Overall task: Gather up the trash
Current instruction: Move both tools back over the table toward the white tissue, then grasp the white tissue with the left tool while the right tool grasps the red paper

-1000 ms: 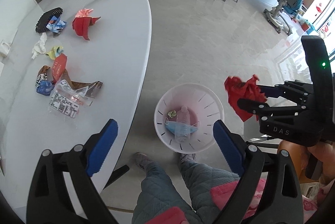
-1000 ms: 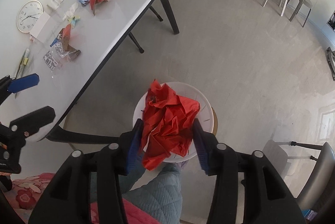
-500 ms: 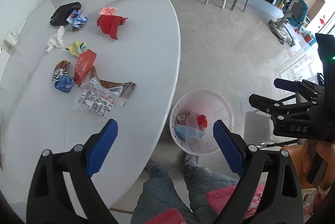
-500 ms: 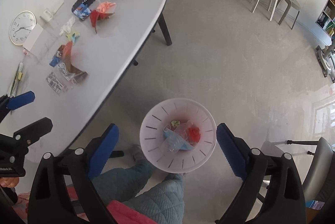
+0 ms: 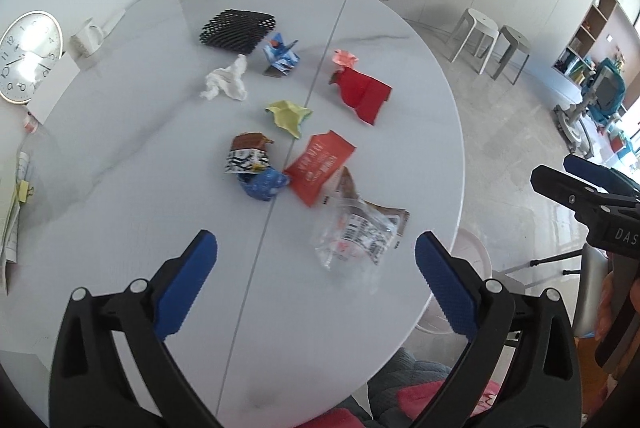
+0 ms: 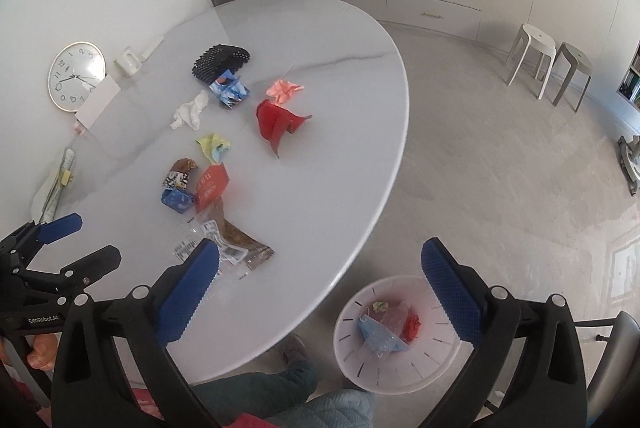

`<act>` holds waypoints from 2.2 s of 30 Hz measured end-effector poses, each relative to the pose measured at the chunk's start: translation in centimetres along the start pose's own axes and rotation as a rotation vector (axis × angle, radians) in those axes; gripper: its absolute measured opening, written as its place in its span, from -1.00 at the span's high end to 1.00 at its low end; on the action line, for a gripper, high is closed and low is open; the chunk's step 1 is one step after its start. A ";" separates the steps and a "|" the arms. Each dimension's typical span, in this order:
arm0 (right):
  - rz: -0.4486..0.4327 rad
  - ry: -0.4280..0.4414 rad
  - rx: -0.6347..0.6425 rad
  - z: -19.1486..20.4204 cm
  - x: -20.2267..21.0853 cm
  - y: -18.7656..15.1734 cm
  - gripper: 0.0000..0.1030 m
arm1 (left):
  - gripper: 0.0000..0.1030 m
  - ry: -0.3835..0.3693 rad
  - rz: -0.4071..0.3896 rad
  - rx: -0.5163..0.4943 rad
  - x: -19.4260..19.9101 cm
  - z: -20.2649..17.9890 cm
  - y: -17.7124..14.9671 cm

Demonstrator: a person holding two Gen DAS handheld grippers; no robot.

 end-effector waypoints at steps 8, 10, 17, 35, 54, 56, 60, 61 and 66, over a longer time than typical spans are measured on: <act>-0.003 0.011 0.044 4.4 -1.8 2.9 -0.95 | -0.85 0.011 -0.011 0.074 -0.3 5.6 2.1; 0.000 0.010 0.059 5.2 -2.2 3.6 -0.95 | -0.85 0.017 -0.015 0.085 -0.5 6.5 2.5; 0.000 0.015 0.106 6.2 -3.9 6.9 -0.95 | -0.85 0.021 -0.026 0.122 -2.0 7.9 5.5; 0.121 0.063 0.154 3.7 -14.7 11.4 -0.95 | -0.85 0.058 0.041 0.145 -14.1 8.3 15.6; 0.180 0.139 0.215 2.0 -20.9 12.6 -0.95 | 0.73 0.139 0.141 0.206 -24.2 8.4 19.9; 0.187 0.144 0.223 2.0 -21.3 12.7 -0.95 | 0.76 0.126 0.144 0.210 -24.0 8.4 20.0; 0.183 0.140 0.259 2.3 -21.9 12.9 -0.95 | 0.77 0.116 0.121 0.210 -22.8 8.4 19.7; 0.182 0.137 0.272 2.4 -21.9 12.9 -0.95 | 0.77 0.109 0.115 0.220 -22.3 8.4 19.7; 0.189 0.131 0.331 3.2 -23.0 13.0 -0.95 | 0.77 0.081 0.105 0.238 -20.4 8.0 19.3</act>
Point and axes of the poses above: each gripper's, at about its wrist camera, not at the fingertips, and x roughly against the way its jaws point, z to its left, y to its top, the point moved 6 cm from there along -x, roughly the way its jaws point, and after that the axes turned 13 degrees about x, right-handed, at the moved point
